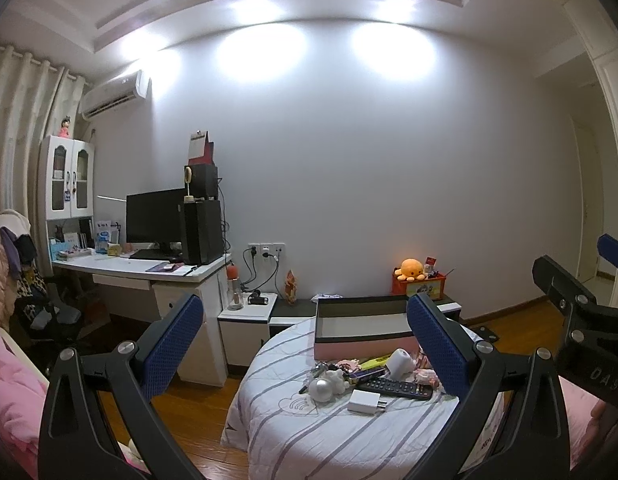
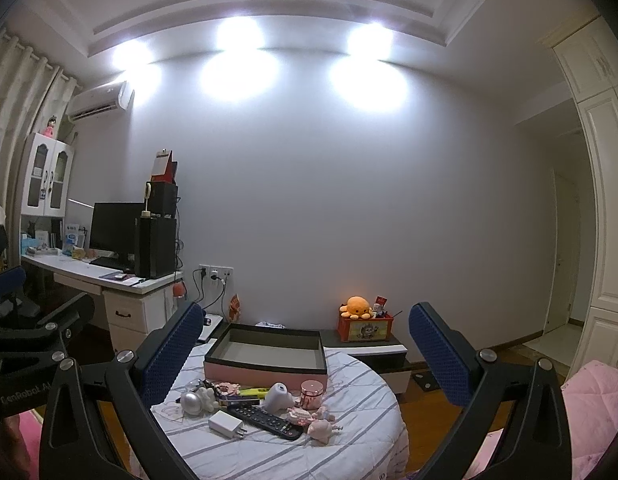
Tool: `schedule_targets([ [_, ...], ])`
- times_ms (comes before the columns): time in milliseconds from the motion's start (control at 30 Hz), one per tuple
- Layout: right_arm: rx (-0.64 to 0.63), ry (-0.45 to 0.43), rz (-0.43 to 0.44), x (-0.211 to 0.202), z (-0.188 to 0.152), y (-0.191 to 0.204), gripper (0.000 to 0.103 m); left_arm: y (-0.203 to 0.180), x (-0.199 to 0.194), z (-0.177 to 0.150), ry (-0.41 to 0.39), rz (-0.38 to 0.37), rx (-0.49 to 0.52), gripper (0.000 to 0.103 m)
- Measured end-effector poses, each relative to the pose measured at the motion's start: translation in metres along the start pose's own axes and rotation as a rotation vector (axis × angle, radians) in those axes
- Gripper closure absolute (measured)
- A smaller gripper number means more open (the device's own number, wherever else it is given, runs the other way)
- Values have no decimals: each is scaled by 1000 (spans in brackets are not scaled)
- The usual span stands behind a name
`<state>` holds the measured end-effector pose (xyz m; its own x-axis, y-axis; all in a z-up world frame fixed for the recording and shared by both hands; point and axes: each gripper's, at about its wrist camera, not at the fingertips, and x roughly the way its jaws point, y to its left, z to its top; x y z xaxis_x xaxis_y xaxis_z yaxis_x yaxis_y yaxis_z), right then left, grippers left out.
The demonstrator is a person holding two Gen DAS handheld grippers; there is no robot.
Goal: Organize rigid objects
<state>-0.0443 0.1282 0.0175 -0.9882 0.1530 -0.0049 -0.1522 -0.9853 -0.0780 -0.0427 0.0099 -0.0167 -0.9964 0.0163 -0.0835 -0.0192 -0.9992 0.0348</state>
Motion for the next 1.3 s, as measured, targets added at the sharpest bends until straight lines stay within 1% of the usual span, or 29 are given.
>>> schedule_targets([
  [233,11,15,-9,10,-3,-2,0,-3,11,0,5,0,8,0],
  [500,3,27,-4,14,-2,2,0,-3,13,-1,7,7,12,0],
  [833,-7,2,1,21,1,3,0,0,22,1,-6,-3,-5,0],
  [1167,-12,40,22,57,1,8,0,4,55,6,40,12,-17,0],
  [1300,-7,53,23,72,2,7,0,2,70,11,50,2,-12,0],
])
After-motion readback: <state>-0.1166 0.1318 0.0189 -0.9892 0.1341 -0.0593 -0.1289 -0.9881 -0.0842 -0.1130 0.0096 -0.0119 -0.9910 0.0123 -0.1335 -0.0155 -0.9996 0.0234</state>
